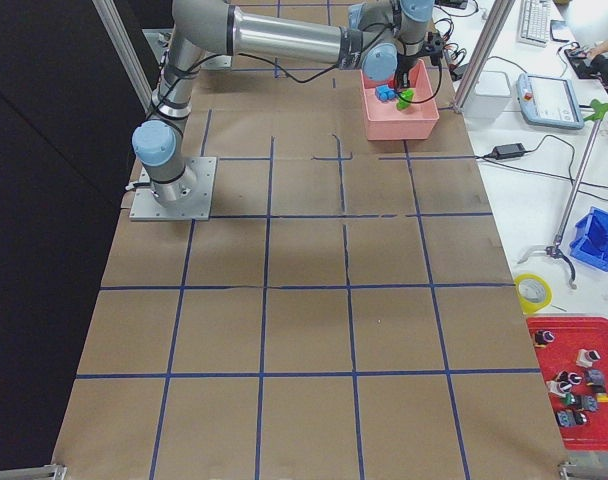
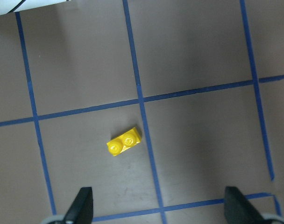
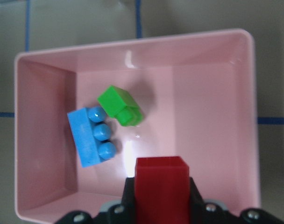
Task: Put all blocks into box
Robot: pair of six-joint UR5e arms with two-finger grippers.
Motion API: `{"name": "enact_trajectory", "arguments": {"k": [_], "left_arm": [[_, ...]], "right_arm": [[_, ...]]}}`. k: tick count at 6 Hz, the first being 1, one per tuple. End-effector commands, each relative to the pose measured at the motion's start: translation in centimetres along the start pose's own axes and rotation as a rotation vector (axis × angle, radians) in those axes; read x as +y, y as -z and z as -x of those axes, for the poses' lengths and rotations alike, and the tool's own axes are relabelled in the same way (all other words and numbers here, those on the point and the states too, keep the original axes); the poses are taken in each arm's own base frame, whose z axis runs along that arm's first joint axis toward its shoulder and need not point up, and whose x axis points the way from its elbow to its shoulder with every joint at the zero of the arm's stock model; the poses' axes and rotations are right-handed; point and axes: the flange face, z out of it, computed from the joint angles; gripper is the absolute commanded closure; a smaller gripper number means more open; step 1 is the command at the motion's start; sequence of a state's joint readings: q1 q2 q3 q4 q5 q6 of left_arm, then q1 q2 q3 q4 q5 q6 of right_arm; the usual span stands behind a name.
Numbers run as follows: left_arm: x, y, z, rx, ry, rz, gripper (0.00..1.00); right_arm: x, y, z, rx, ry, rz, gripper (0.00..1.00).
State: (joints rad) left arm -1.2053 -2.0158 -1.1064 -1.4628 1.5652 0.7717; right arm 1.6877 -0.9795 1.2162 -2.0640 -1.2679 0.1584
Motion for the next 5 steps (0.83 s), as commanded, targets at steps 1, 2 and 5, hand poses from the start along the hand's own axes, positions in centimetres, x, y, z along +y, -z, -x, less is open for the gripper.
{"name": "enact_trajectory", "arguments": {"k": [1,2,5], "left_arm": [[0.4,-2.7,3.0,0.007,-0.408,0.003,0.01],[-0.2,-4.6,3.3,0.028,-0.633,0.009,0.01],[-1.7,-14.7,3.9,0.148,-0.756,0.02,0.04]], "right_arm": [[0.8,-7.0,4.9,-0.054,-0.025,-0.079,0.94],[1.0,-7.4,4.8,-0.053,-0.028,-0.072,0.95],[1.1,-7.2,4.8,-0.041,-0.009,-0.066,0.0]]}}
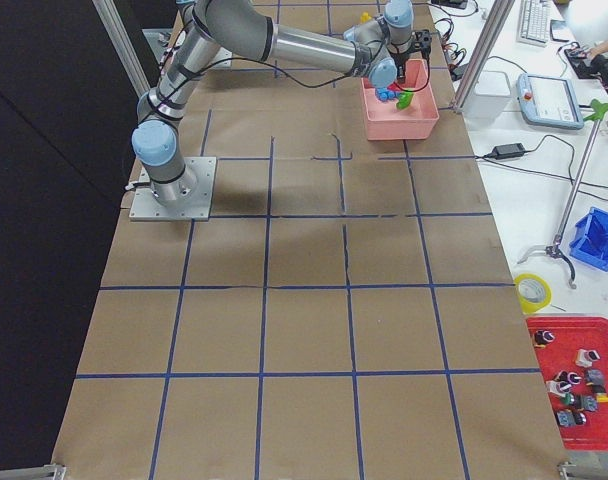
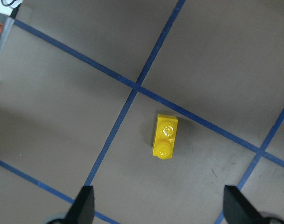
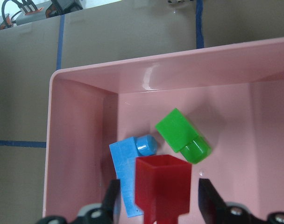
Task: Put all blocks into box
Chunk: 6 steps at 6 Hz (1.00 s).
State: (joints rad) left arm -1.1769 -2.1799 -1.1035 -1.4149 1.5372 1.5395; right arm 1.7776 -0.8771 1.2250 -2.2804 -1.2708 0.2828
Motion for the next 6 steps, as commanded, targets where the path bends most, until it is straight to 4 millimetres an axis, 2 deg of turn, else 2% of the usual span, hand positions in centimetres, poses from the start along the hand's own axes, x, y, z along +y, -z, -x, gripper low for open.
{"name": "enact_trajectory", "arguments": {"k": [1,2,3,4,5,6], "left_arm": [[-0.3,-6.0,1.0,0.066,-0.053,-0.012,0.04],[0.3,-8.6,1.2,0.084,-0.081,-0.012,0.03],[0.2,-9.8,1.1,0.081,-0.085,-0.01,0.03],[0.5,-11.8,0.7,0.098,-0.087,-0.003,0.03],[0.6,-14.1,0.3,0.098,-0.087,-0.002,0.03],[0.8,-15.7,-0.3,0.086,-0.086,-0.002,0.03]], "right_arm": [[0.0,0.5,0.2,-0.001,0.001,-0.001,0.0],[-0.3,1.7,-0.3,0.01,-0.006,-0.01,0.0],[-1.5,5.5,-2.7,0.019,-0.045,-0.038,0.0],[-1.2,10.3,-7.1,0.062,-0.055,0.115,0.0],[0.6,14.8,-10.4,0.073,0.049,0.294,0.0],[2.7,19.6,-12.3,0.094,0.094,0.375,0.0]]}}
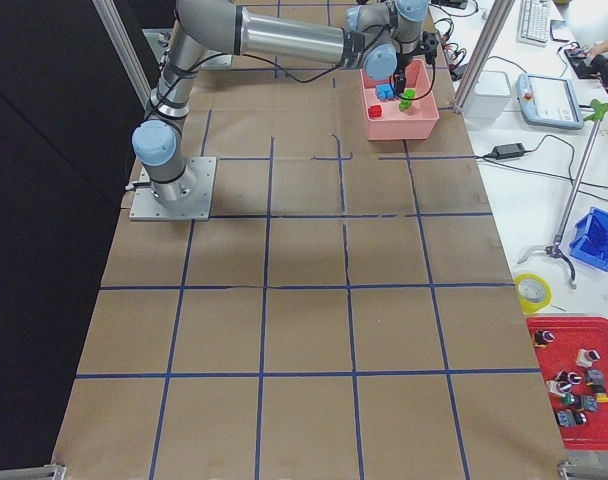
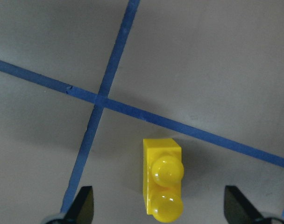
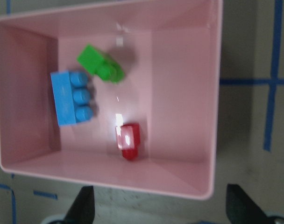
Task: Put all blocks into box
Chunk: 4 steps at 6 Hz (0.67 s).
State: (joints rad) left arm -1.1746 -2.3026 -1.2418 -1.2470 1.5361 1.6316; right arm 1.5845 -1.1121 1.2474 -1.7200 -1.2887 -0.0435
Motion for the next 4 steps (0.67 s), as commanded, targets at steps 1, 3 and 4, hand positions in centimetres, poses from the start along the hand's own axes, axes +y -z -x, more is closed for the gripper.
{"name": "enact_trajectory", "arguments": {"k": [1,3,4], "left_arm": [[0.2,-3.8,-1.3,0.005,-0.001,0.002,0.03],[0.4,-4.4,-2.0,-0.009,0.002,0.021,0.16],[1.6,-3.4,-1.8,-0.021,0.003,0.138,0.43]], "right_arm": [[7.4,8.5,-1.4,0.083,0.074,0.074,0.0],[18.4,12.5,2.1,0.134,0.005,0.013,0.0],[20.9,9.7,4.5,0.254,-0.001,0.054,0.0]]}}
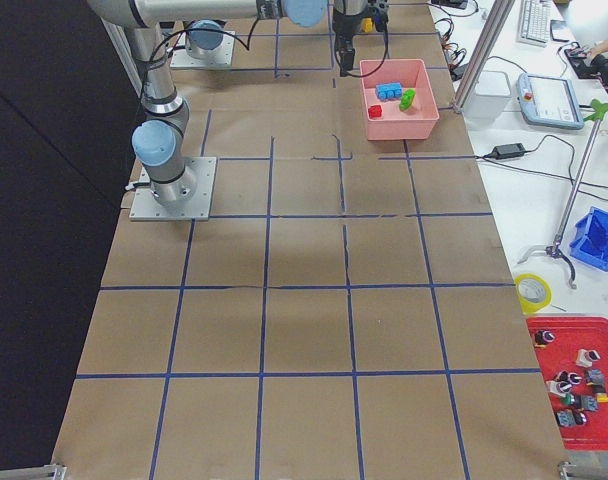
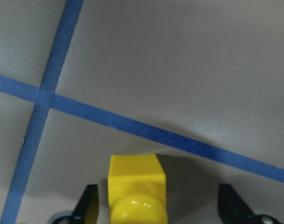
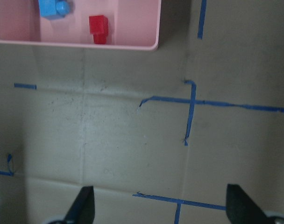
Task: Put all blocks into box
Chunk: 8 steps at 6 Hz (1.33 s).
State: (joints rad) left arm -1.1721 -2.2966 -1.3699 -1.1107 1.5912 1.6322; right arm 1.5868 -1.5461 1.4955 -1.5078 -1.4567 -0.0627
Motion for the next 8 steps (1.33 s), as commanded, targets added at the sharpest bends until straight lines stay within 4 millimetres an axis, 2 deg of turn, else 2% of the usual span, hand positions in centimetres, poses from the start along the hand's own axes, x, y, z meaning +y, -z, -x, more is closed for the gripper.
{"name": "enact_trajectory", "arguments": {"k": [1,2,3,4,5,6,7,8], "left_arm": [[1.1,1.3,0.3,-0.021,0.001,0.119,0.63],[1.1,1.4,0.4,-0.022,0.003,0.121,0.78],[1.0,1.0,0.4,-0.02,0.002,0.118,0.79],[0.7,1.1,0.4,-0.023,-0.002,0.121,0.85],[0.7,1.7,0.4,-0.033,-0.001,0.132,1.0],[0.8,4.6,0.6,-0.082,0.02,0.145,1.0],[0.6,9.9,0.7,-0.153,0.051,0.144,1.0],[0.1,14.0,-0.1,-0.148,0.116,0.089,1.0]], "right_arm": [[4.3,-3.5,4.5,0.116,-0.075,0.058,0.0],[5.6,-6.1,4.4,0.116,-0.091,0.077,0.0],[6.1,-7.4,4.0,0.116,-0.085,0.064,0.0],[5.8,-6.8,3.6,0.116,-0.099,0.055,0.0],[5.3,-5.2,3.7,0.116,-0.106,0.034,0.0],[5.4,-4.6,3.7,0.117,-0.107,0.047,0.0],[5.5,-4.7,3.6,0.119,-0.111,0.054,0.0],[5.3,-4.7,3.5,0.121,-0.114,0.053,0.0]]}}
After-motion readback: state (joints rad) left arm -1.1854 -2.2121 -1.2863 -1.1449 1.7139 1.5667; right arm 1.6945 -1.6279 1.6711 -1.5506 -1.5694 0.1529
